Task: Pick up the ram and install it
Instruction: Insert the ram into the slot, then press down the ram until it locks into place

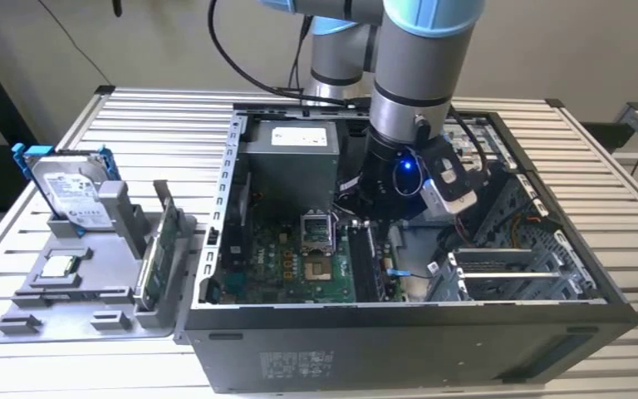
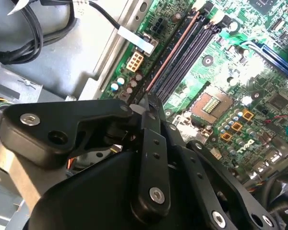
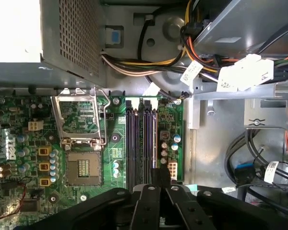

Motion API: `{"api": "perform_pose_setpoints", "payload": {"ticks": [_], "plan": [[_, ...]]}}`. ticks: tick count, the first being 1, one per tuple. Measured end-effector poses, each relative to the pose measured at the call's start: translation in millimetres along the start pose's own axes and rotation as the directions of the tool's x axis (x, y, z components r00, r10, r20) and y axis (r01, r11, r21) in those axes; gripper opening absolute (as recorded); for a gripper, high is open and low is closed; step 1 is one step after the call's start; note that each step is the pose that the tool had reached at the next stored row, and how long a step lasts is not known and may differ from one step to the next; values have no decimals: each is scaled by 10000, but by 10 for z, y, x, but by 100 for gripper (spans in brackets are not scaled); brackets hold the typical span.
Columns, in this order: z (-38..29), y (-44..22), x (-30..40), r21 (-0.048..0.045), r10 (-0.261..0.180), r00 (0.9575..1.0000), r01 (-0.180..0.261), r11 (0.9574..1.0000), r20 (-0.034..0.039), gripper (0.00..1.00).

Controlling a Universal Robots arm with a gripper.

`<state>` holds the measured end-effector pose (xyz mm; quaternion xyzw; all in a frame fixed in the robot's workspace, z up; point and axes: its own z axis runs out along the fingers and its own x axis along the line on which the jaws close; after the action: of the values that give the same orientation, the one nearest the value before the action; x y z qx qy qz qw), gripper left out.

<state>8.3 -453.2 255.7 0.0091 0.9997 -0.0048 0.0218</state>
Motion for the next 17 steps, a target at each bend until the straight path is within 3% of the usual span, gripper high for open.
{"api": "perform_pose_setpoints", "payload": {"ticks": [12, 17], "plan": [[0, -3, 0, -1, -17, 10000, 17, 10000, 0, 11], [0, -3, 0, -10, -231, 9997, 231, 9997, 2, 11]]}}
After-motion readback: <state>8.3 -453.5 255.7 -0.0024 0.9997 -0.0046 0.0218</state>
